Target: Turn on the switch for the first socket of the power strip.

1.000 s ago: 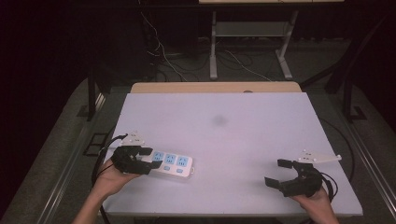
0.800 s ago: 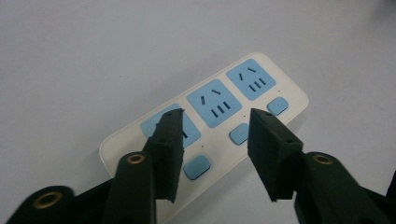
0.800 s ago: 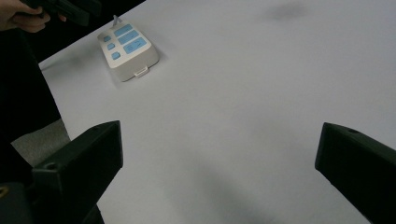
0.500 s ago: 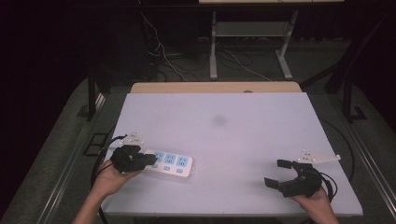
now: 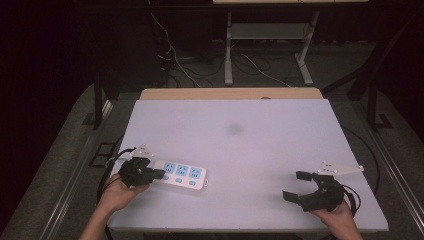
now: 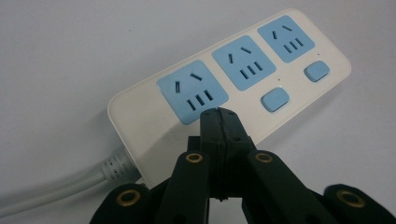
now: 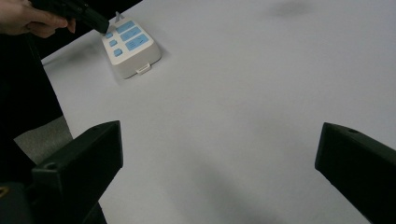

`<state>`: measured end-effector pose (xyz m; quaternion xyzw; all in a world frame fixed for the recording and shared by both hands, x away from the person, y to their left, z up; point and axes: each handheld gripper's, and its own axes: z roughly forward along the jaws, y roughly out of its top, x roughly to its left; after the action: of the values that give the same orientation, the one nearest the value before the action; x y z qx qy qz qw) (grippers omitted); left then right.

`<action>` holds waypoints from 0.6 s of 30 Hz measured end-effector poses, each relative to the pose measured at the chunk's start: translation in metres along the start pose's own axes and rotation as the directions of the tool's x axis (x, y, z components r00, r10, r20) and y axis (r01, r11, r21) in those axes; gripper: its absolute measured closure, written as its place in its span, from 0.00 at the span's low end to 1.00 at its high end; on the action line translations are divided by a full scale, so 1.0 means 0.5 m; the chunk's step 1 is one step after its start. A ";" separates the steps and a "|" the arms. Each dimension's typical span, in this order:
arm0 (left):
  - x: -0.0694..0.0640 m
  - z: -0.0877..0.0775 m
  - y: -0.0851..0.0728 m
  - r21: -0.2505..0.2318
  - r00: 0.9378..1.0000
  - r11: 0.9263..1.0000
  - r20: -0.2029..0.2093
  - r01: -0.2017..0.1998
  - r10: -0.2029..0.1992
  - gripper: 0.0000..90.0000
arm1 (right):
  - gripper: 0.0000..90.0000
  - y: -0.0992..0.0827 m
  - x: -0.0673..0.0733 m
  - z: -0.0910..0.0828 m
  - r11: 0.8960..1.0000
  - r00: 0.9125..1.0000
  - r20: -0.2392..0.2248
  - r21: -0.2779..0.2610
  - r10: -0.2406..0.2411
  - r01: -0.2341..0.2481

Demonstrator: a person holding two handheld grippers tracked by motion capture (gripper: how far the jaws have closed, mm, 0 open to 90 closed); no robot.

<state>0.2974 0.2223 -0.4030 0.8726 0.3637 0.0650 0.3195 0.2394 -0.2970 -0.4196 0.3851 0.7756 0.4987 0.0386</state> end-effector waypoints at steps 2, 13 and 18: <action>0.001 -0.001 0.000 -0.002 1.000 1.000 0.000 0.002 -0.002 0.99 | 0.01 0.000 0.000 0.000 1.000 1.000 0.000 0.002 0.001 -0.001; 0.000 0.005 0.003 -0.003 1.000 1.000 0.004 -0.002 0.002 0.99 | 0.01 0.000 0.000 0.000 1.000 1.000 0.000 0.002 0.000 0.000; 0.000 0.005 0.003 0.004 1.000 1.000 0.003 0.001 -0.001 0.99 | 0.01 0.000 -0.001 0.000 1.000 1.000 0.000 0.000 0.000 0.000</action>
<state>0.2991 0.2200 -0.4041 0.8730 0.3639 0.0630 0.3184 0.2395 -0.2973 -0.4197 0.3850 0.7756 0.4987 0.0386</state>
